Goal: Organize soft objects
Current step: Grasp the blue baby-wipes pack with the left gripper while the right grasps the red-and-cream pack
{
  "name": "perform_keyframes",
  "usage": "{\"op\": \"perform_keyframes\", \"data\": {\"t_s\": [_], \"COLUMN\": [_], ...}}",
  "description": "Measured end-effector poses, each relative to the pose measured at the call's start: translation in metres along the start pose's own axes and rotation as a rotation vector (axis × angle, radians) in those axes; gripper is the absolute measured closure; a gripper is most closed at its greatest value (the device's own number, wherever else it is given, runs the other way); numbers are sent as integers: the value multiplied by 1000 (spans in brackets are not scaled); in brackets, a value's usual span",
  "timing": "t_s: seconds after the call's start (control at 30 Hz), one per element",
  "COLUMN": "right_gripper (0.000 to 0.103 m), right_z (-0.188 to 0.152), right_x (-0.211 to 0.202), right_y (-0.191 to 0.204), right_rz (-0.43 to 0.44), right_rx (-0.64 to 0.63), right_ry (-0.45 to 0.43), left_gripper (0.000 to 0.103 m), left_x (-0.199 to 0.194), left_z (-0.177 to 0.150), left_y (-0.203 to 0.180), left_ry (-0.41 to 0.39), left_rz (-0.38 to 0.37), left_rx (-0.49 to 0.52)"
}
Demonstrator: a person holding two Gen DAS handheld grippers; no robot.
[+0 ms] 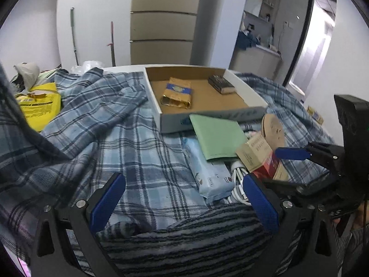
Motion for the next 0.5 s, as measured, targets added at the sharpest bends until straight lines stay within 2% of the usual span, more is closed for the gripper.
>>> {"op": "perform_keyframes", "data": {"t_s": [0.07,0.2,0.37,0.5], "right_gripper": [48,48,48,48], "right_z": [-3,-8,-11,-10], "right_x": [2,-8,-16,-15], "right_y": [-2,-13,-29,-24], "right_rz": [-7,27,78,67], "right_rx": [2,56,128,112], "right_ry": [-8,-75,-129,-124], "left_gripper": [0,0,1,23], "left_x": [5,10,26,41], "left_z": [1,6,17,22], "left_y": [-3,-6,-16,-16], "left_ry": [6,10,58,112], "left_rz": [18,29,-12,-60], "left_rx": [14,23,63,52]}}
Point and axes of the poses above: each gripper's, at about its wrist camera, not at the fingertips, and x roughly the way its jaws point, y to its left, z to its top, the point moved 1 cm from there along x, roughly the way its jaws point, and after that the axes turned 4 degrees about y, right-handed, at the moved point
